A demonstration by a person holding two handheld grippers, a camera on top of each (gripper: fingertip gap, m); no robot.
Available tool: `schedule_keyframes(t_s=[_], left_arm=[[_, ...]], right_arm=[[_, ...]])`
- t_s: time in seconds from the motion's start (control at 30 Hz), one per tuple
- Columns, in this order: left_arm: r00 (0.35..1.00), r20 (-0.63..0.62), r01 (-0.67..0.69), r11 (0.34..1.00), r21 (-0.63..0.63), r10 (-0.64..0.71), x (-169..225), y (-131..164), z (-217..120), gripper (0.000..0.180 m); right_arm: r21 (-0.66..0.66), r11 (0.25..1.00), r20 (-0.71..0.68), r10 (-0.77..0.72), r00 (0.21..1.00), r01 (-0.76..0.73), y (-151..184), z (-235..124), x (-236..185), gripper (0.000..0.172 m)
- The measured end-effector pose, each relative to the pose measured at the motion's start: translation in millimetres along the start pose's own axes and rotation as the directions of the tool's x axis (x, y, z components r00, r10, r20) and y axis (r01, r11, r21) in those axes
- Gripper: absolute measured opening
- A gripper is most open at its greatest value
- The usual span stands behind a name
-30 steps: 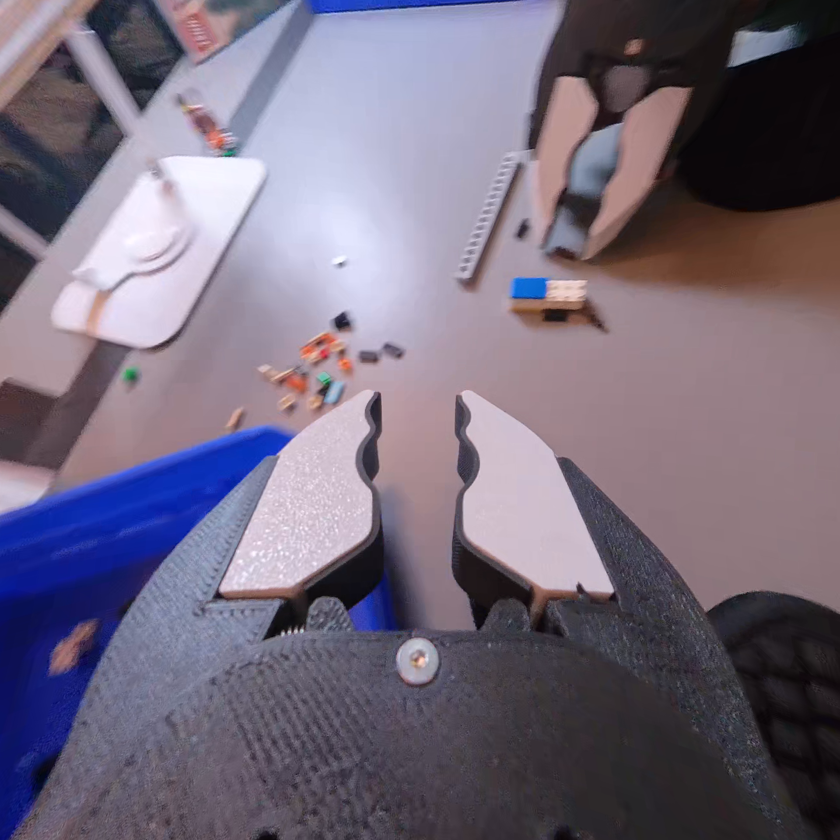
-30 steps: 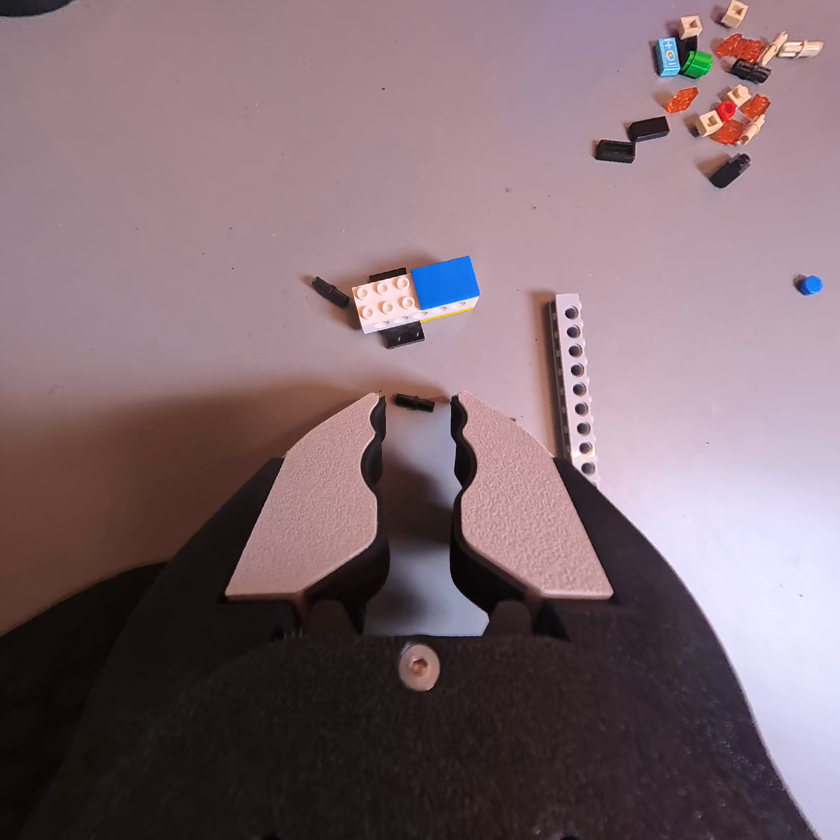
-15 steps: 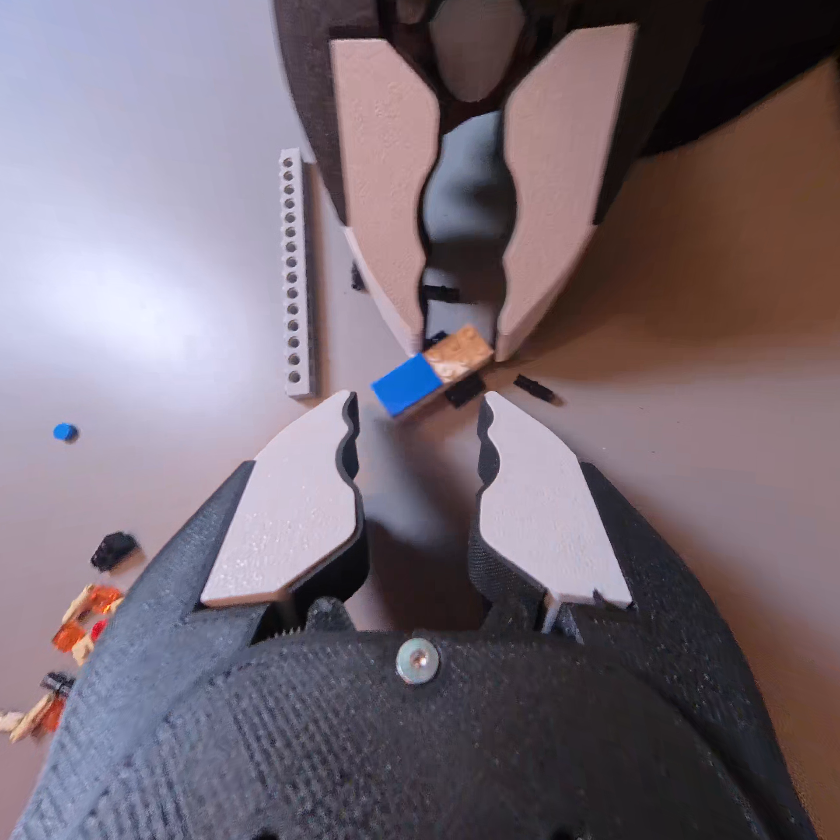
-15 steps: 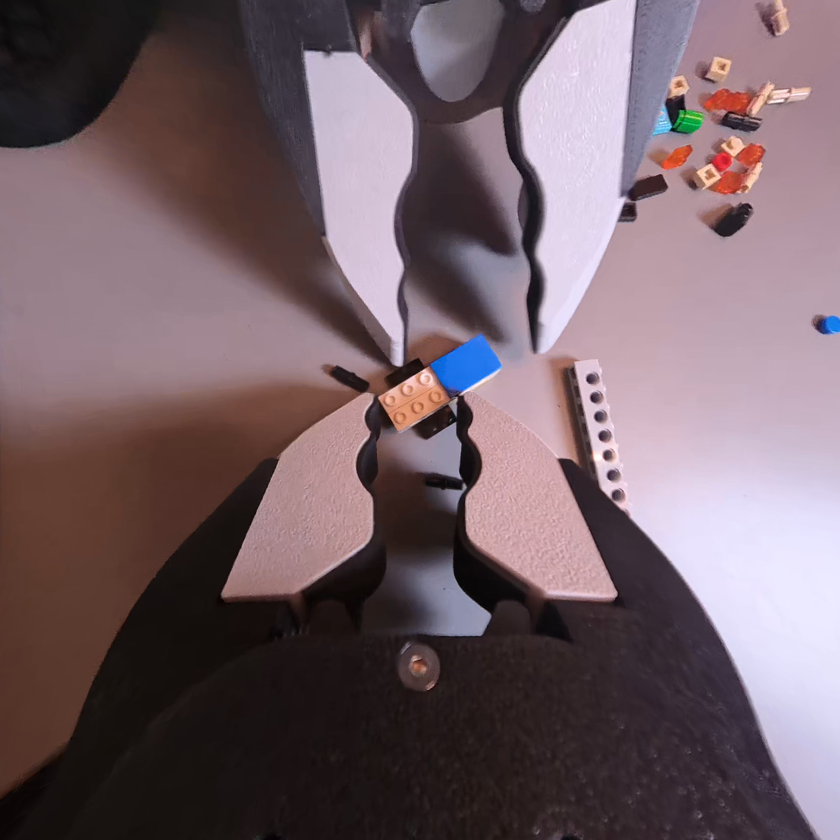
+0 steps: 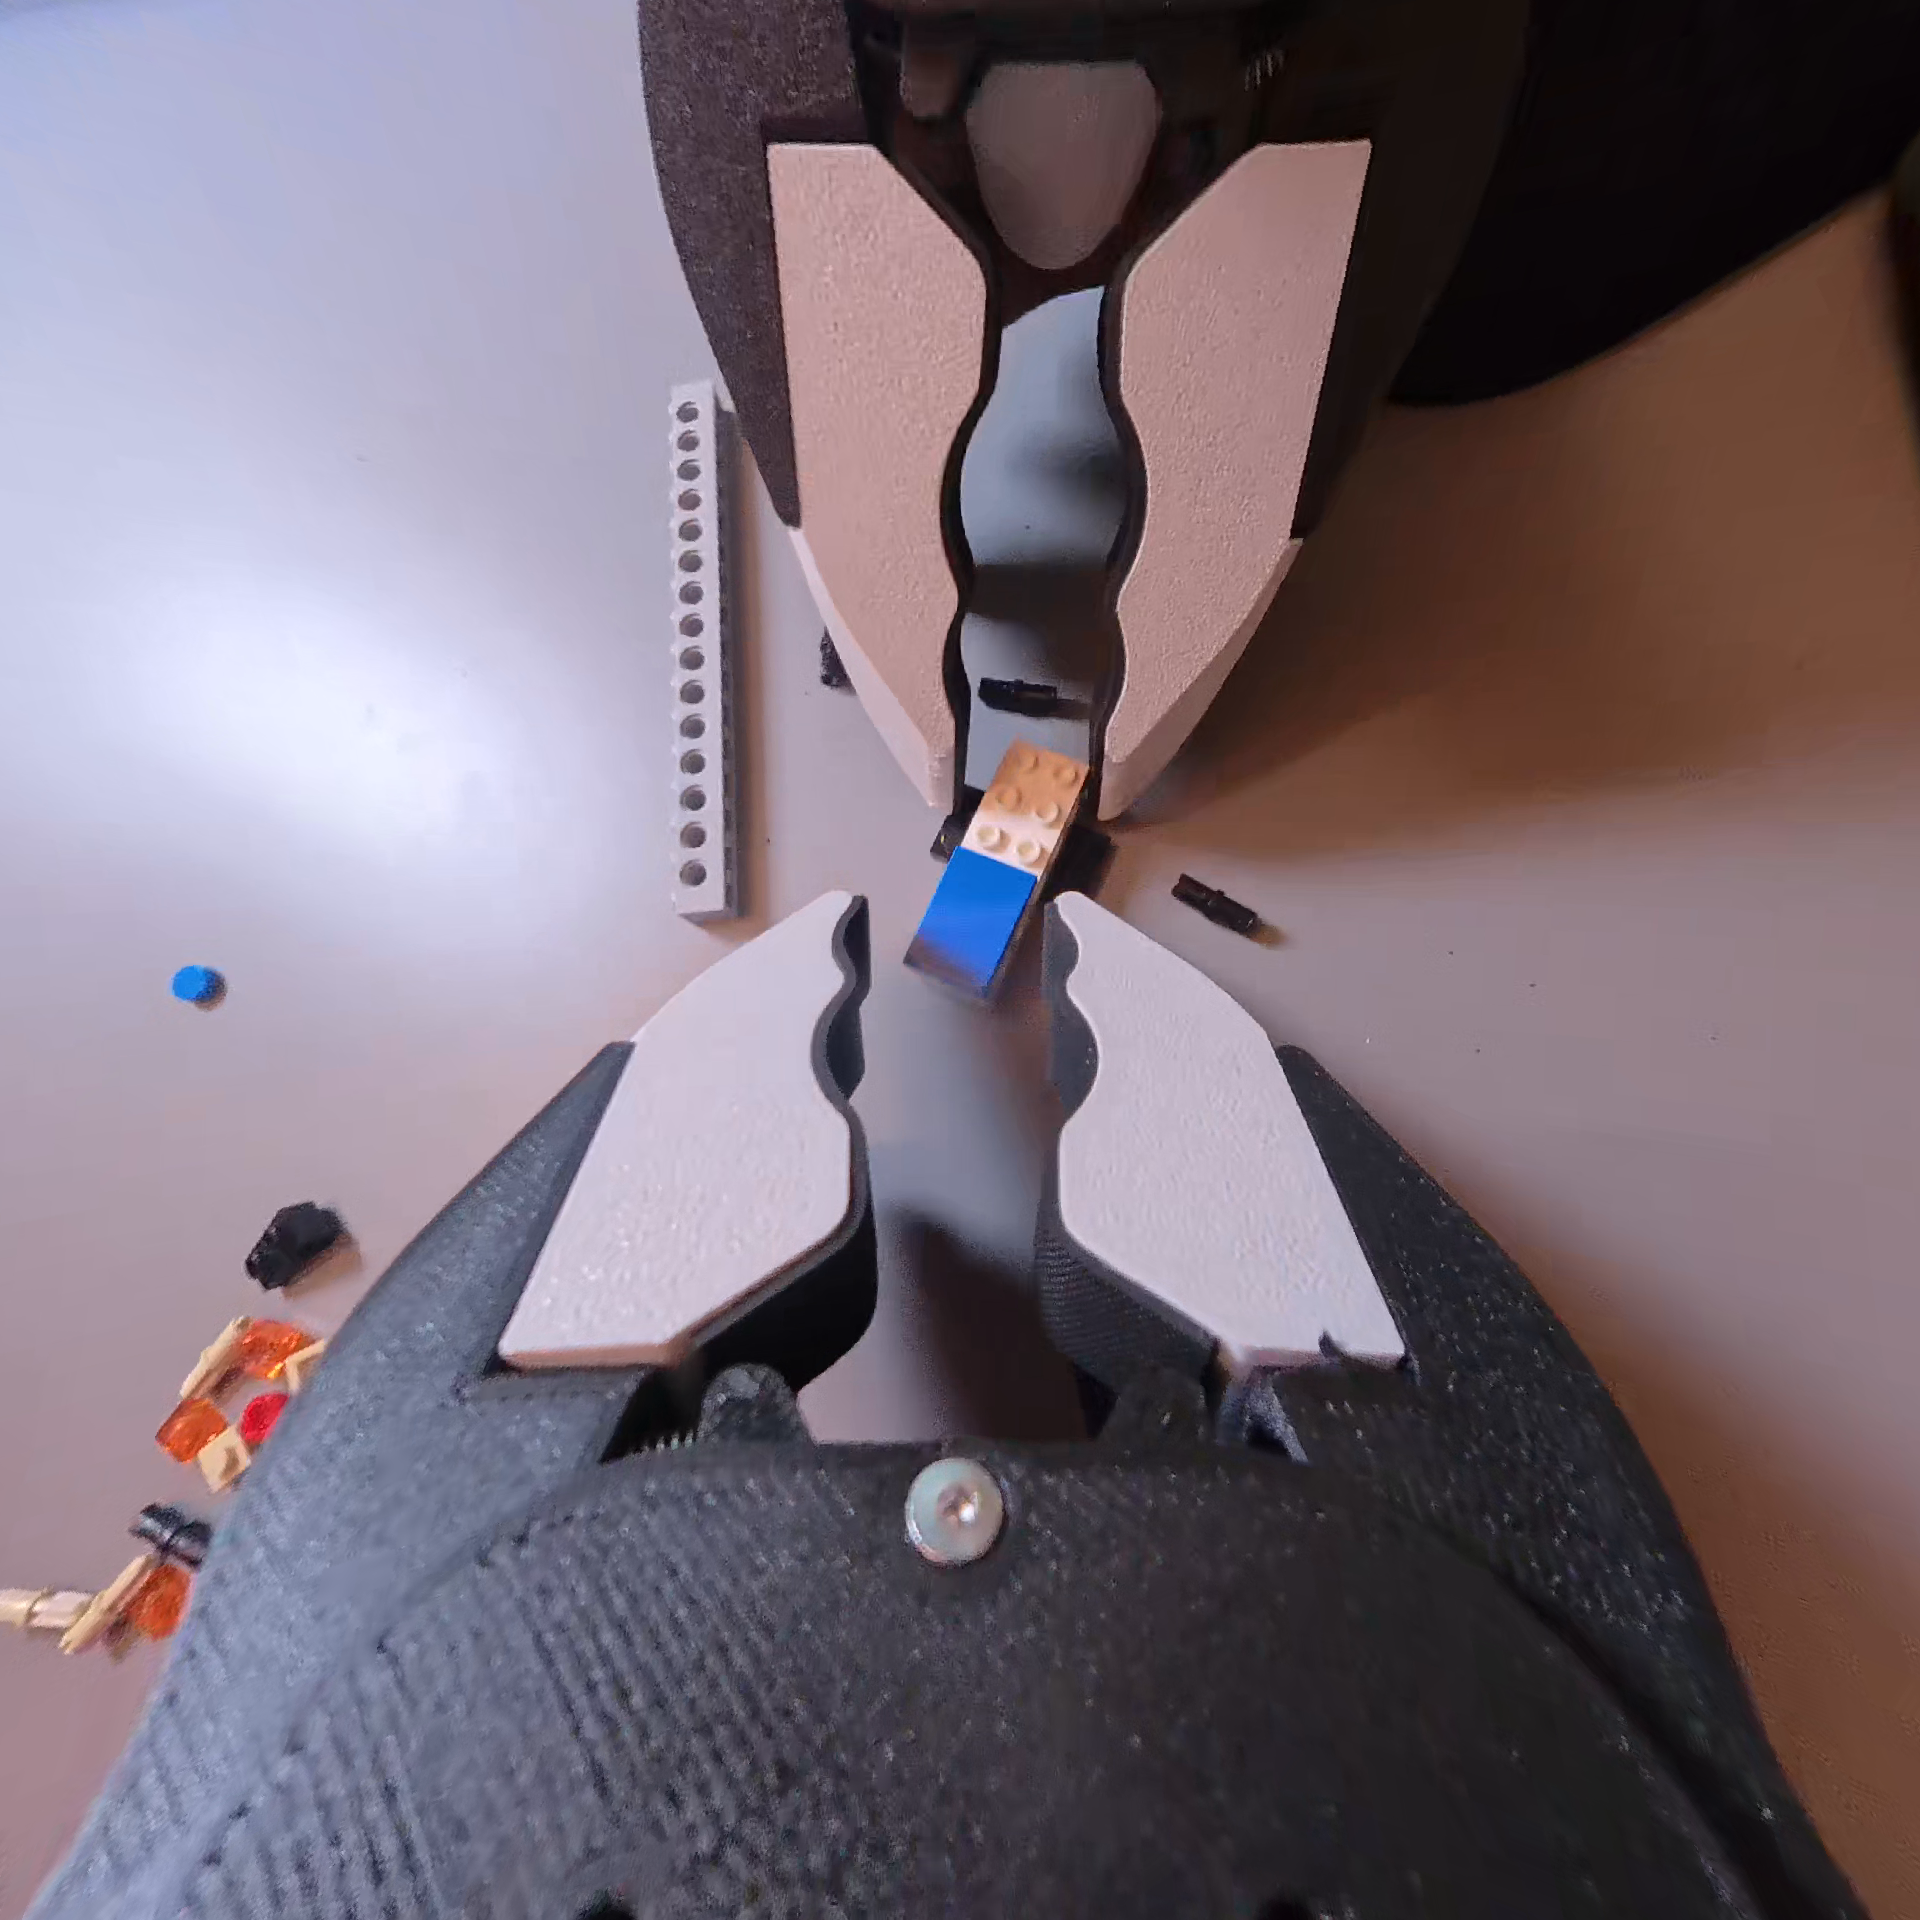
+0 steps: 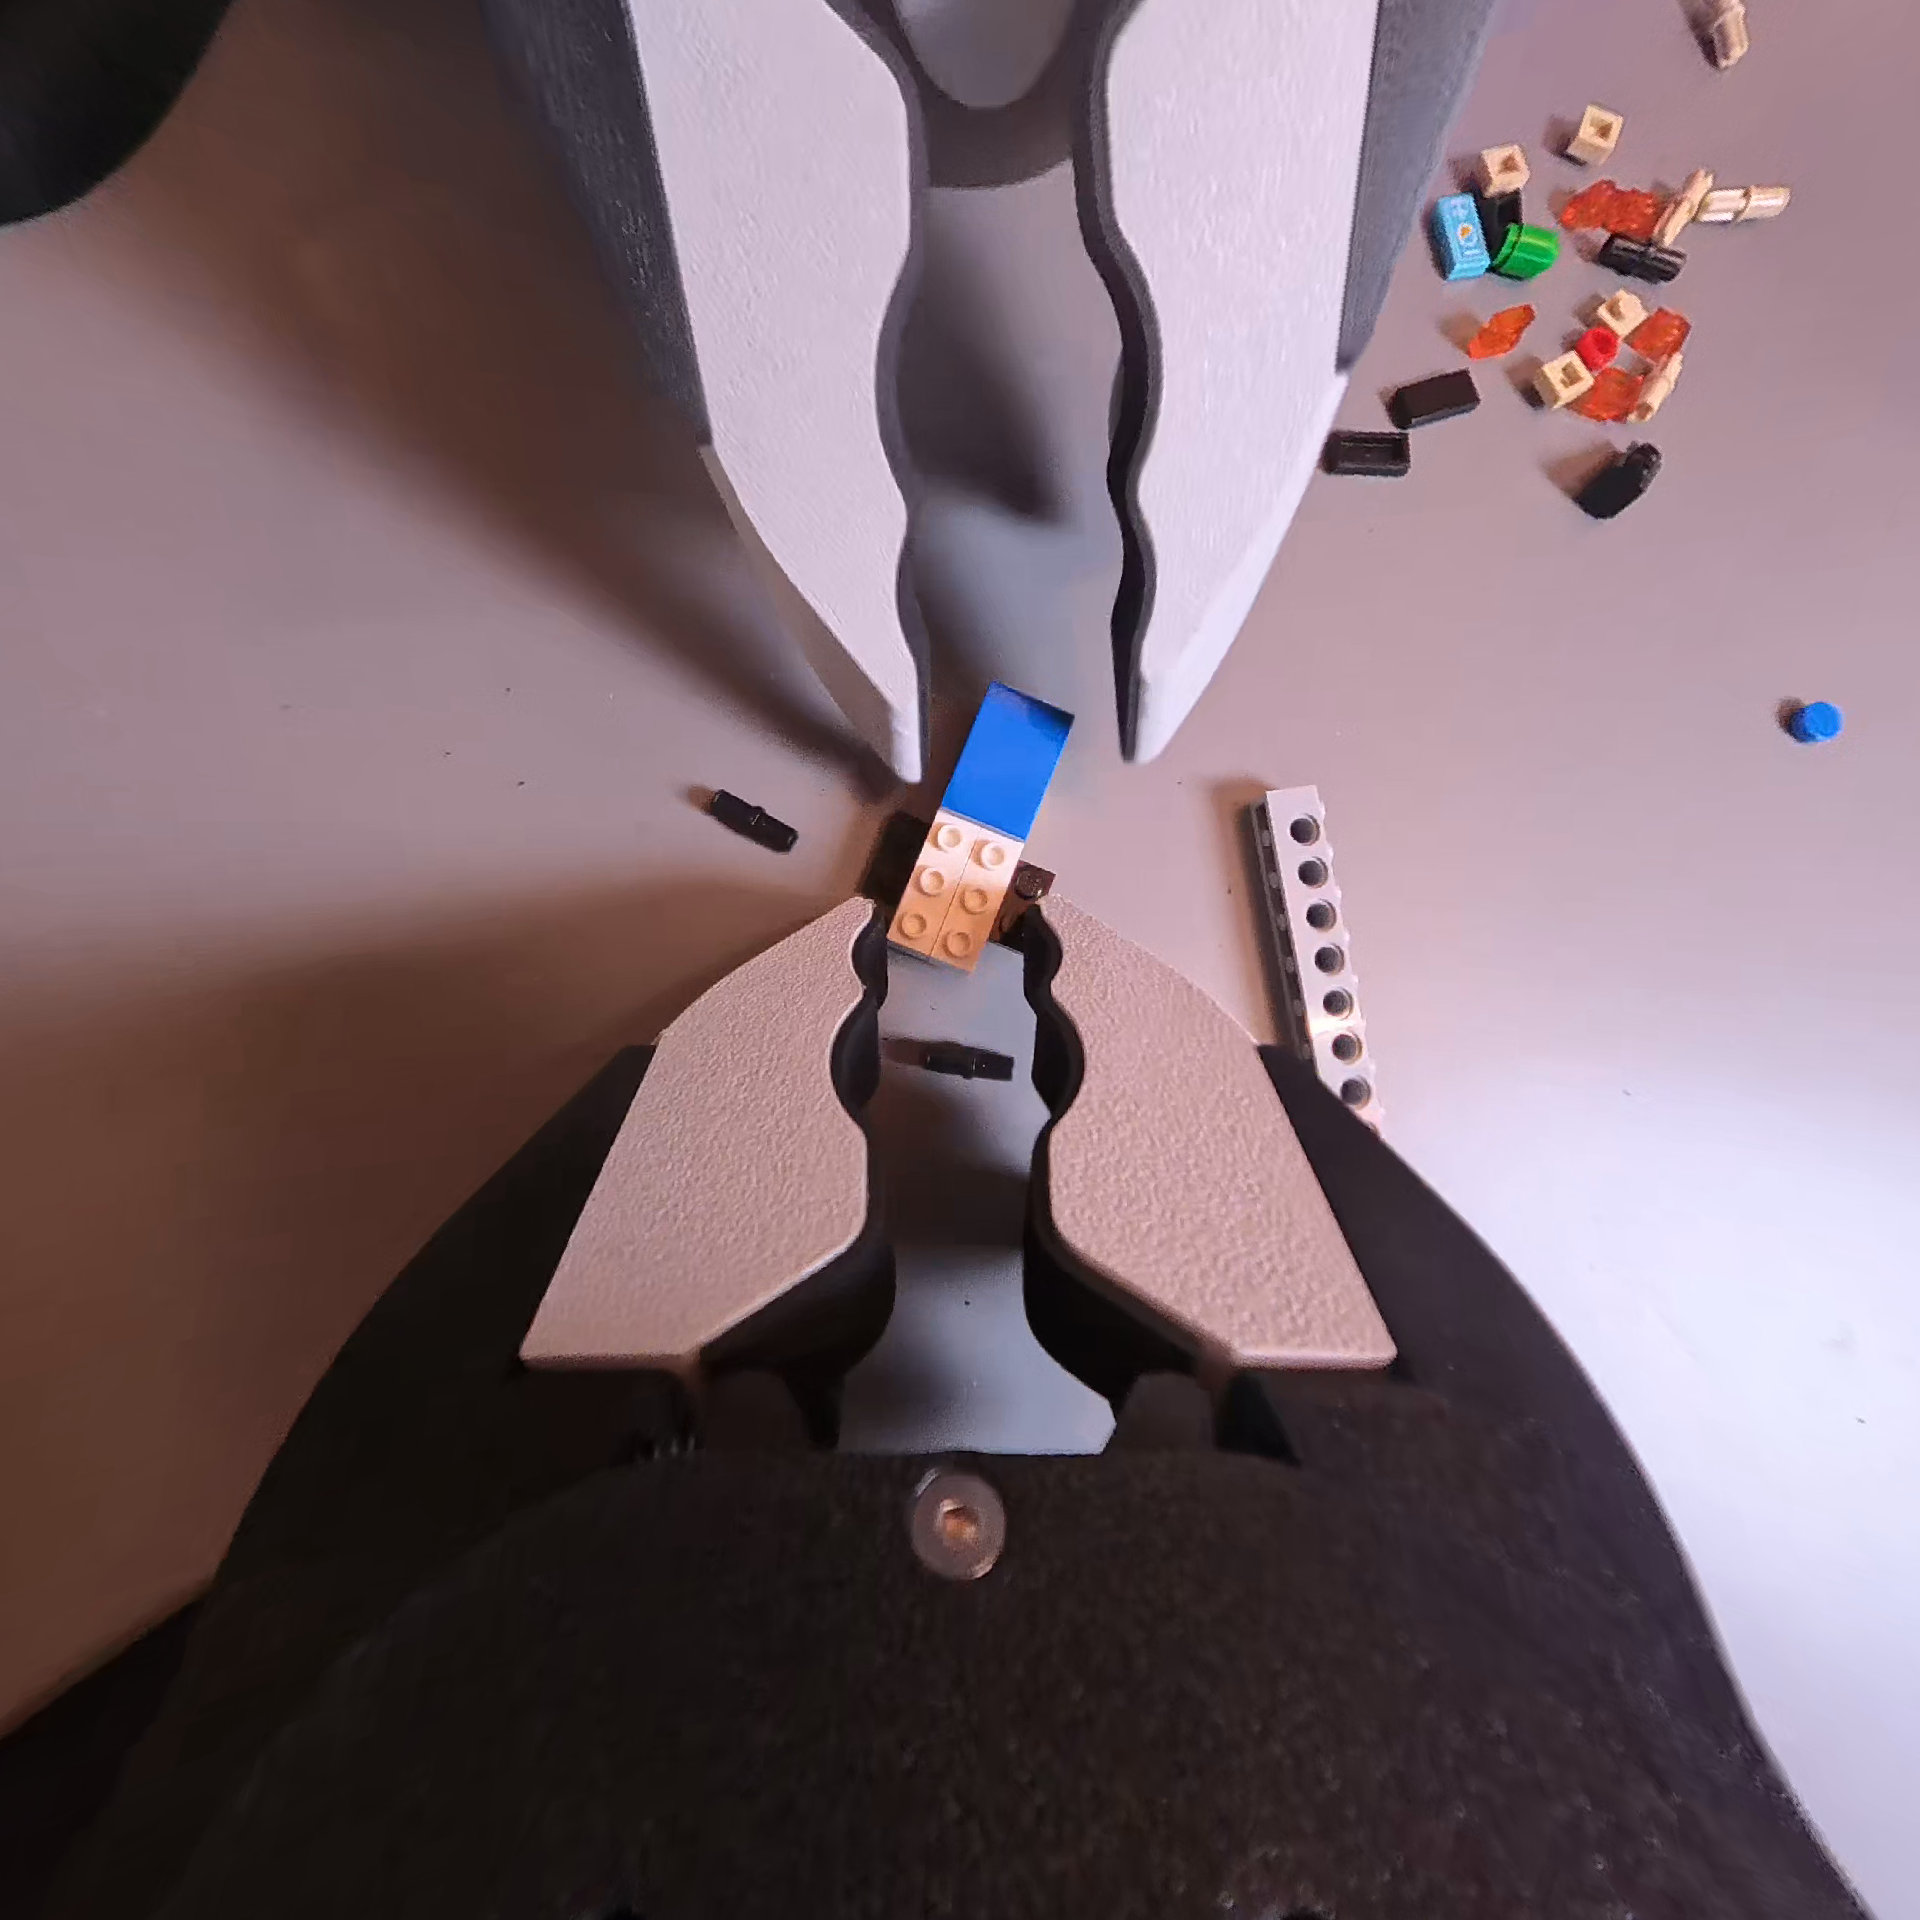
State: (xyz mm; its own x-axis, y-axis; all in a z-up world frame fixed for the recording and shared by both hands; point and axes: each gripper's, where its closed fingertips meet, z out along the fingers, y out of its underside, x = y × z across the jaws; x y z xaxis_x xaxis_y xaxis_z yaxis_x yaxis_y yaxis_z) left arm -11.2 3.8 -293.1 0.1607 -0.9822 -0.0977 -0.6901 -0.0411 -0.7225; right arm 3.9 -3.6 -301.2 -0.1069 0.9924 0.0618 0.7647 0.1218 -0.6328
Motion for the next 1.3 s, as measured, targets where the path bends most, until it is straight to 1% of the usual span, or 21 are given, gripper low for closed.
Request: schedule_keyframes(t_s=[0.03,0.07,0.1,0.17,0.27,0.37,0.5,0.57,0.6,0.67,0.73,0.8,0.9,0.93,1.1,1.13,1.17,1.2,1.23,1.27,1.3], left_arm=[[1.0,-0.016,-0.007,1.0,-0.009,0.007,3,1,2,0.027],[0.999,-0.033,-0.023,0.999,-0.024,0.023,6,3,3,0.023],[0.998,-0.043,-0.041,0.999,-0.02,0.04,9,1,4,0.019],[0.998,-0.034,-0.062,0.998,-0.011,0.061,10,-1,4,0.019],[0.997,-0.063,-0.033,0.999,0.0,0.033,15,-2,5,0.018],[0.998,-0.062,-0.019,1.0,0.008,0.02,16,-3,6,0.017],[0.997,-0.08,-0.019,1.0,0.004,0.02,20,-2,6,0.017],[0.994,-0.105,-0.019,1.0,0.015,0.02,25,-4,5,0.018],[0.995,-0.098,-0.021,1.0,0.02,0.023,24,-5,4,0.02],[0.993,-0.115,-0.015,1.0,0.02,0.017,26,-6,5,0.017],[0.993,-0.116,-0.015,0.999,0.031,0.019,27,-7,5,0.017],[0.991,-0.134,0.027,0.998,0.056,-0.019,27,-8,5,0.017],[0.984,-0.158,0.1,0.985,0.139,-0.077,27,-11,4,0.017],[0.982,-0.165,0.115,0.983,0.144,-0.091,27,-12,3,0.016],[0.989,-0.132,0.09,0.981,0.169,-0.068,28,-14,1,0.016],[0.988,-0.131,0.12,0.944,0.307,-0.082,26,-34,-9,0.017],[0.975,-0.182,0.193,0.888,0.418,-0.126,22,-56,-30,0.017],[0.981,-0.157,0.17,0.884,0.436,-0.111,15,-63,-43,0.016],[0.996,-0.065,0.082,0.923,0.377,-0.062,8,-59,-46,0.017],[0.998,-0.036,0.062,0.934,0.352,-0.052,5,-58,-49,0.017],[0.996,-0.044,0.085,0.936,0.34,-0.075,5,-57,-54,0.017]], right_arm=[[0.014,1.0,-0.001,-0.016,1.0,0.016,-2,-1,-1,0.024],[0.029,0.999,-0.001,-0.028,1.0,0.028,-4,-2,-2,0.018],[0.029,0.999,0.002,-0.039,0.999,0.039,-4,-3,-2,0.018],[0.011,0.998,0.004,-0.056,0.998,0.056,-1,-4,-3,0.017],[-0.005,0.999,0.02,-0.053,0.998,0.053,1,-1,-5,0.017],[0.015,0.999,0.036,-0.045,0.998,0.045,-4,1,-9,0.025],[0.017,0.999,0.063,-0.036,0.997,0.035,-4,2,-12,0.023],[0.01,1.0,0.084,-0.022,0.996,0.021,-4,1,-13,0.016],[0.004,1.0,0.091,-0.02,0.996,0.02,-3,1,-14,0.016],[-0.004,1.0,0.096,-0.025,0.995,0.026,-3,1,-14,0.016],[-0.018,0.999,0.106,-0.026,0.994,0.028,-3,1,-15,0.017],[-0.031,0.999,0.114,-0.027,0.993,0.031,-2,1,-15,0.017],[-0.034,0.999,0.131,-0.018,0.991,0.023,-1,0,-16,0.017],[-0.028,0.999,0.133,-0.013,0.991,0.017,-2,0,-16,0.017],[-0.037,0.999,0.141,-0.01,0.99,0.016,-2,0,-17,0.017],[-0.047,0.999,0.144,-0.011,0.989,0.018,-1,0,-18,0.017],[-0.051,0.998,0.144,-0.014,0.99,0.021,0,0,-18,0.017],[-0.053,0.998,0.143,-0.015,0.99,0.022,-1,0,-18,0.017],[-0.047,0.999,0.147,-0.009,0.989,0.017,-1,0,-19,0.017],[-0.043,0.999,0.155,0.0,0.988,0.007,-2,0,-19,0.017],[-0.044,0.999,0.159,0.004,0.987,0.003,-1,0,-19,0.017]])
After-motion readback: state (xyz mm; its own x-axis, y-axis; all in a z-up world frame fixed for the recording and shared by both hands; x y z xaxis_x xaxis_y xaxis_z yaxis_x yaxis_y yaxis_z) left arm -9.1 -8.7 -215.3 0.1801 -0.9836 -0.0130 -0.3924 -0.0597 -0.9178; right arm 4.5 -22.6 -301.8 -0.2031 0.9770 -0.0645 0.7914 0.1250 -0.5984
